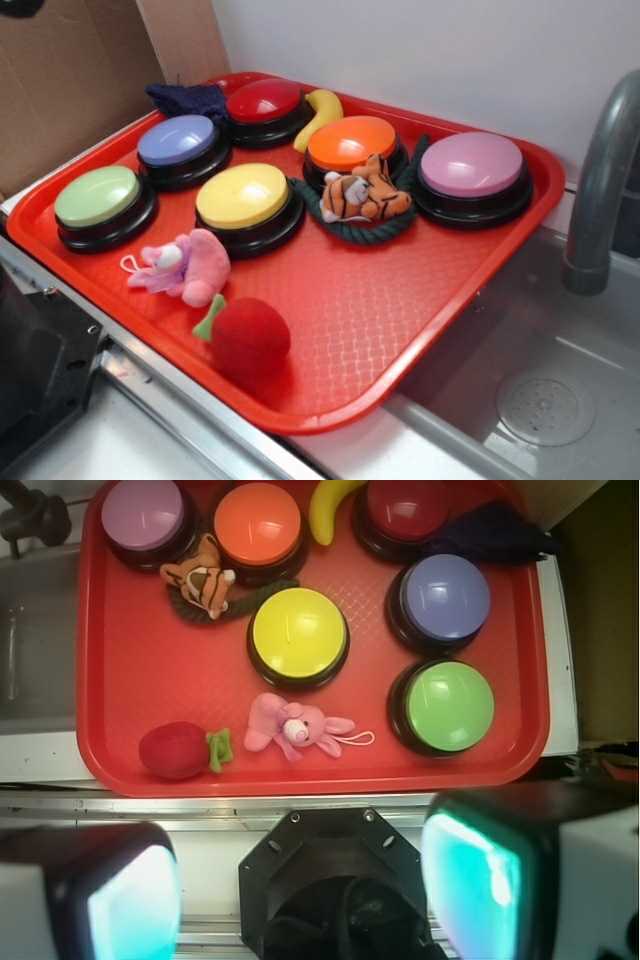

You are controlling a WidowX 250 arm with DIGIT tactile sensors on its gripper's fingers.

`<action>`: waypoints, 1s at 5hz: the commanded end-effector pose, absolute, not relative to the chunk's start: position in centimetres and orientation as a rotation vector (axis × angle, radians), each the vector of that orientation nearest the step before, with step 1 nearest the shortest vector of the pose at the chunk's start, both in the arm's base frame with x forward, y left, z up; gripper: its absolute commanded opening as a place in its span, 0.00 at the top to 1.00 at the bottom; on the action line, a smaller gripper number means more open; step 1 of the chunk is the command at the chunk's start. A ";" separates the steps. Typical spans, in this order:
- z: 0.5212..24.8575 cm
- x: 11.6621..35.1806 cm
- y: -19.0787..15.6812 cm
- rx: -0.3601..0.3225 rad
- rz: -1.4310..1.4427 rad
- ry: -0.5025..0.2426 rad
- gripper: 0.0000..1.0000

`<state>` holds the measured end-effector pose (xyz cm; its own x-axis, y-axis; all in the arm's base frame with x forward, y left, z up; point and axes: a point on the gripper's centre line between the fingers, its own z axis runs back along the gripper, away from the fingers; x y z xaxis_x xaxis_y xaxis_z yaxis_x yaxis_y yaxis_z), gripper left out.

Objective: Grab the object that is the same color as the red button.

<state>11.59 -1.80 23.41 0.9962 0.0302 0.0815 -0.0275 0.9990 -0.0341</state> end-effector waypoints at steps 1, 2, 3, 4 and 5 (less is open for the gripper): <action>23.4 11.6 -1.8 -0.033 0.029 -0.082 0.00; 22.0 12.7 -3.4 -0.088 -0.222 -0.147 0.00; 20.8 13.4 -5.1 -0.131 -0.471 -0.180 0.00; 17.6 13.7 -7.7 -0.215 -0.717 -0.198 0.00; 15.0 14.1 -9.5 -0.258 -0.967 -0.217 0.00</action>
<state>14.39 -9.18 14.25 0.5694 -0.7764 0.2701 0.8211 0.5534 -0.1399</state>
